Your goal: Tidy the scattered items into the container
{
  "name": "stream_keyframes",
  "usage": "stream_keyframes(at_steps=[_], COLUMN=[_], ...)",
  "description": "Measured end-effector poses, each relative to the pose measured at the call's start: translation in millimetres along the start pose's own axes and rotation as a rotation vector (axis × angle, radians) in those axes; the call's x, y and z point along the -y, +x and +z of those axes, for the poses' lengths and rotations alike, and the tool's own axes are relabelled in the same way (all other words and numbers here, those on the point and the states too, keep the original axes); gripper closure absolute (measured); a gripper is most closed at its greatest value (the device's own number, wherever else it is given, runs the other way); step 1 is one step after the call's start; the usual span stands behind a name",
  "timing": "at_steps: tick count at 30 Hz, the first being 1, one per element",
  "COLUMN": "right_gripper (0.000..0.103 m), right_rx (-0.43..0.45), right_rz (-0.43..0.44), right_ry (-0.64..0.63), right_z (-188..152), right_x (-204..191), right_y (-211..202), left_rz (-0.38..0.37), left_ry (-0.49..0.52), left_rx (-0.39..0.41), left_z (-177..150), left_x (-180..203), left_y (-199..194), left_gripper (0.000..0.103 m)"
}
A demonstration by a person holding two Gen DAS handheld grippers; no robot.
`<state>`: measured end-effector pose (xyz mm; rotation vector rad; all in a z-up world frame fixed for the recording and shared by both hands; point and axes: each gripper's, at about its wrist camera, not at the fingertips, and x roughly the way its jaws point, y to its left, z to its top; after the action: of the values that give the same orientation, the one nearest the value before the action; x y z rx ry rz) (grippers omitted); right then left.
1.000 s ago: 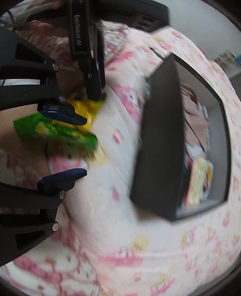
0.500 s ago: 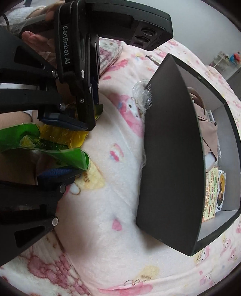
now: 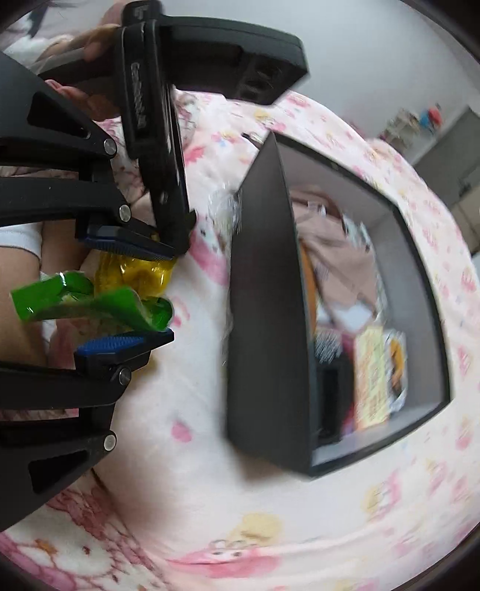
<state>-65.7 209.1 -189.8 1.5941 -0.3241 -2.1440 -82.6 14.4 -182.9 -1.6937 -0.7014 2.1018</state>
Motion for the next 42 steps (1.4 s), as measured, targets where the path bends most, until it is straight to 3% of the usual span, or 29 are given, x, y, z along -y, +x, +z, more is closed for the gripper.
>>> stream_keyframes(at_steps=[5,9,14,22,26,32,33,36,42], right_gripper=[0.069,0.069,0.069,0.069,0.072,0.073,0.075,0.085,0.087], right_rx=[0.043,0.014,-0.072,-0.069,-0.058,-0.054,-0.05,-0.034,-0.002], right_rz=[-0.002,-0.002,-0.012,0.051,0.024,0.025,0.026,0.024,0.047], right_ry=[0.049,0.02,-0.054,-0.079,-0.08,-0.077,-0.077,-0.079,-0.065], right_z=[-5.3,-8.1,-13.2,-19.2,-19.3,-18.0,-18.0,-18.8,-18.3], right_x=[19.0,13.2,1.2,0.8,-0.9,-3.2,-3.2,-4.1,-1.7], right_y=[-15.8,-13.4,9.9,13.0,13.1,14.3,14.5,10.3,1.0], left_rz=[-0.011,-0.048,-0.031,-0.039,0.0,-0.041,-0.051,-0.127,-0.079], left_ry=[-0.034,-0.043,-0.045,-0.061,-0.066,-0.08,-0.075,-0.055,0.002], left_rx=[-0.012,-0.057,-0.085,-0.095,-0.081,-0.072,-0.071,-0.096,-0.075], left_z=[-1.4,-4.7,-10.2,-15.4,-19.9,-23.6,-22.6,-24.4,-32.5], left_x=[0.2,-1.1,2.0,2.3,0.4,0.7,0.1,9.9,25.3], left_y=[20.2,33.1,47.0,45.3,34.4,45.7,46.6,49.9,49.7], left_gripper=[0.069,0.046,0.044,0.045,0.04,0.04,0.049,0.063,0.068])
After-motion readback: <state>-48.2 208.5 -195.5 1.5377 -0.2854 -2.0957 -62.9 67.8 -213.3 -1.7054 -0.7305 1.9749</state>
